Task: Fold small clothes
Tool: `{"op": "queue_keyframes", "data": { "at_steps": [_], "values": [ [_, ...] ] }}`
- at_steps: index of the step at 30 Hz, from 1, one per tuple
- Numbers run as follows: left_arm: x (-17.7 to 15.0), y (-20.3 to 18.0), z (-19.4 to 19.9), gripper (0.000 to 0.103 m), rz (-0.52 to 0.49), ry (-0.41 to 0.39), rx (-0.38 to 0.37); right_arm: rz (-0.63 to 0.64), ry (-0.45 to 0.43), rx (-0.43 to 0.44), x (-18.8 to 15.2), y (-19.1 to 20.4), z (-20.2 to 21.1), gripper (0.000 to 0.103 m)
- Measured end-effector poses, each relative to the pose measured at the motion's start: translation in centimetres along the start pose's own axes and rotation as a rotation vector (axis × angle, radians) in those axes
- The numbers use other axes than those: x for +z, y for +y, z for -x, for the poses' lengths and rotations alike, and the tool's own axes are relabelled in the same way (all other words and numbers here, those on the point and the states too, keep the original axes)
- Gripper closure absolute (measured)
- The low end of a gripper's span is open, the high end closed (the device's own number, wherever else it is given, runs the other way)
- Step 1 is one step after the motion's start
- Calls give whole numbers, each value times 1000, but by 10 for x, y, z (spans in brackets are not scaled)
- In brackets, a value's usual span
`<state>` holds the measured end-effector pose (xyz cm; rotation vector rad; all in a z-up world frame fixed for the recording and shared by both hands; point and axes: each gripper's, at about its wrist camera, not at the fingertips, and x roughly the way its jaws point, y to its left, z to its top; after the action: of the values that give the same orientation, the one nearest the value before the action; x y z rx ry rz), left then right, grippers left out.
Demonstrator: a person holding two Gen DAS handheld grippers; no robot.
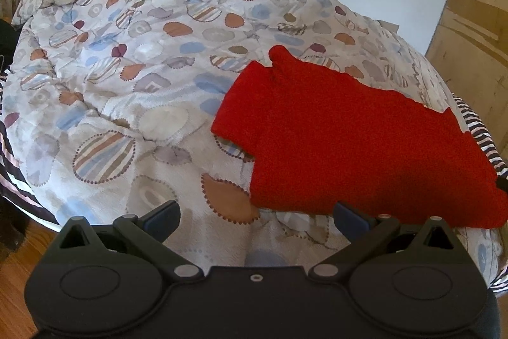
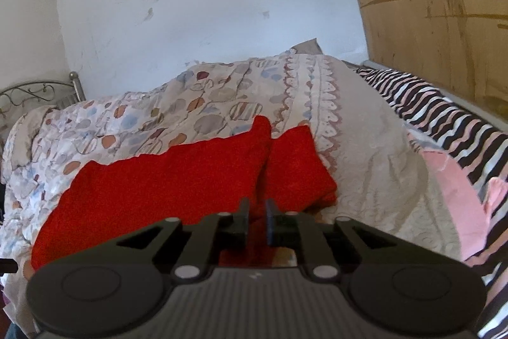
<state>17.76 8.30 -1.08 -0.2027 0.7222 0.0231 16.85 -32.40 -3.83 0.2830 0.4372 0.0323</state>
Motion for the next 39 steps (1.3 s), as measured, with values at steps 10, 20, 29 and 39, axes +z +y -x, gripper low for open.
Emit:
{"op": "queue_keyframes", "data": {
  "at_steps": [10, 20, 29, 39],
  "values": [
    [-4, -1, -6, 1, 39, 21, -10, 154, -104, -24, 22, 50, 9, 0],
    [-8, 9, 0, 1, 79, 15, 12, 274, 5, 34, 13, 133, -41, 0],
    [-12, 13, -2, 1, 99, 28, 2, 351, -16, 17, -58, 125, -42, 1],
    [-15, 7, -8, 1, 99, 41, -24, 324, -79, -47, -72, 127, -31, 1]
  ]
}}
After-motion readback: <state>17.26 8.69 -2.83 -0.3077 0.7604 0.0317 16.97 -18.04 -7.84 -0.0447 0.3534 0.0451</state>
